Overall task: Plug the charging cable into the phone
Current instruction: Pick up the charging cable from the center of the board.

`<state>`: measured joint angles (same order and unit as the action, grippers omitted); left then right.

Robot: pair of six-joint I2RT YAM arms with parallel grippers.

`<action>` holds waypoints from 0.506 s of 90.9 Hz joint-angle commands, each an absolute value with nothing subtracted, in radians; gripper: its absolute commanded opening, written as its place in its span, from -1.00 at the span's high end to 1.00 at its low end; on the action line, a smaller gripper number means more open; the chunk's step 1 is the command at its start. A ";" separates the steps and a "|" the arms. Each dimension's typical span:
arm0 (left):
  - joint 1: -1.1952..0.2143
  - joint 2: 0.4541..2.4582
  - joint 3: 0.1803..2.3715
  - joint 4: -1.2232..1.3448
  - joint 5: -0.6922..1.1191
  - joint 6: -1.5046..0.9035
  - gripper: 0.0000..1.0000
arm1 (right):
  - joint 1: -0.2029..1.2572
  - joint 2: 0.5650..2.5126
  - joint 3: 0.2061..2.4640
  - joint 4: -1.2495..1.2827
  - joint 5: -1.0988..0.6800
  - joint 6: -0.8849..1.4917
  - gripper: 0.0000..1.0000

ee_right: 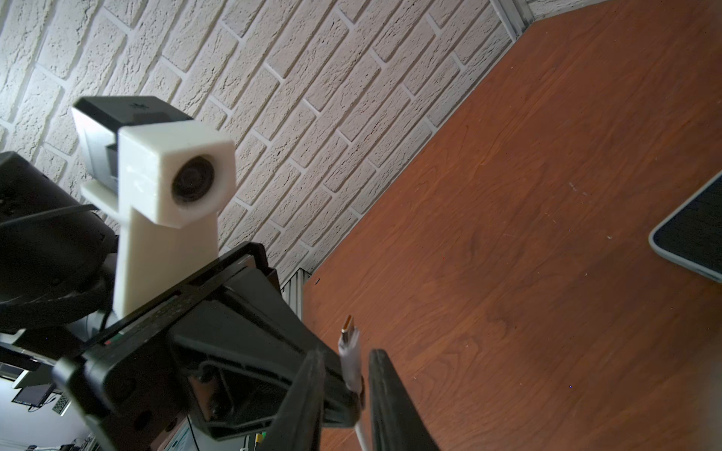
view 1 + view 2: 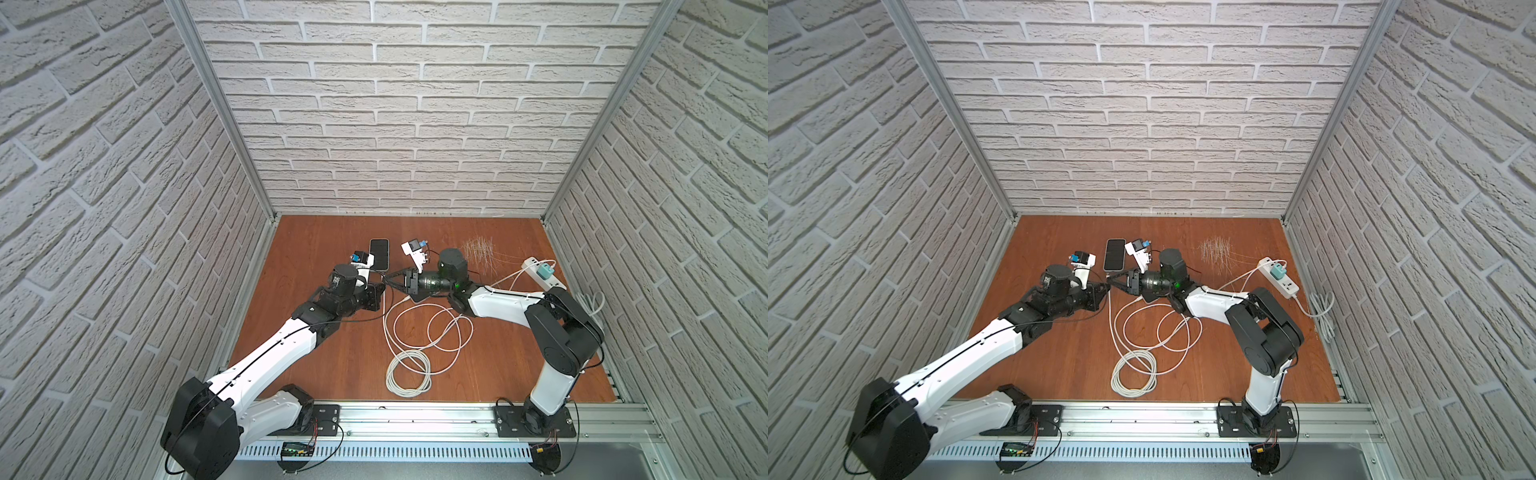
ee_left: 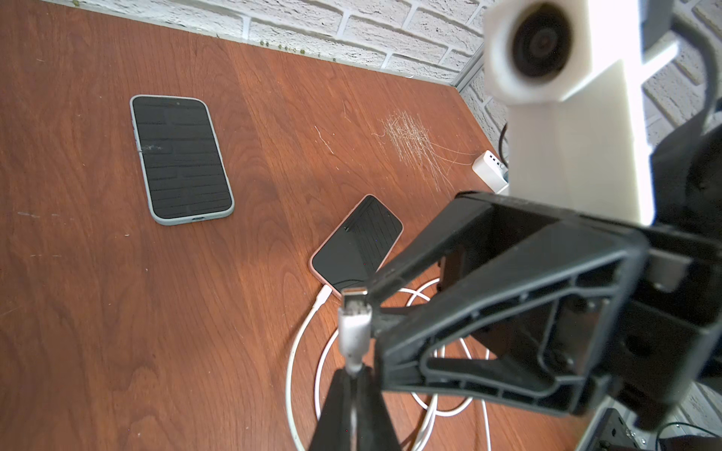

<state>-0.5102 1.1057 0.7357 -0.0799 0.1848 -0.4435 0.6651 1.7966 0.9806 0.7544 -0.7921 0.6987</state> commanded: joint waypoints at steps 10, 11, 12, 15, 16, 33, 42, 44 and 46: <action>-0.515 1.095 0.720 -0.029 0.191 -0.430 1.00 | 0.672 1.802 1.005 0.763 -0.778 0.665 0.46; -0.516 1.095 0.719 -0.029 0.191 -0.430 1.00 | 0.671 1.802 1.005 0.763 -0.777 0.665 0.45; -0.516 1.095 0.719 -0.028 0.191 -0.430 1.00 | 0.672 1.803 1.006 0.764 -0.777 0.666 0.45; -0.516 1.095 0.719 -0.028 0.192 -0.430 1.00 | 0.671 1.805 1.006 0.762 -0.777 0.665 0.45; -0.516 1.096 0.718 -0.028 0.192 -0.430 1.00 | 0.671 1.805 1.006 0.762 -0.777 0.665 0.44; -0.515 1.100 0.719 -0.023 0.199 -0.430 1.00 | 0.670 1.818 1.017 0.773 -0.786 0.680 0.43; -0.517 1.105 0.719 -0.019 0.203 -0.430 1.00 | 0.671 1.826 1.019 0.792 -0.794 0.695 0.43; -0.517 1.106 0.719 -0.018 0.204 -0.430 1.00 | 0.671 1.828 1.021 0.795 -0.796 0.698 0.44; -0.518 1.107 0.718 -0.018 0.204 -0.430 1.00 | 0.671 1.828 1.021 0.797 -0.798 0.701 0.44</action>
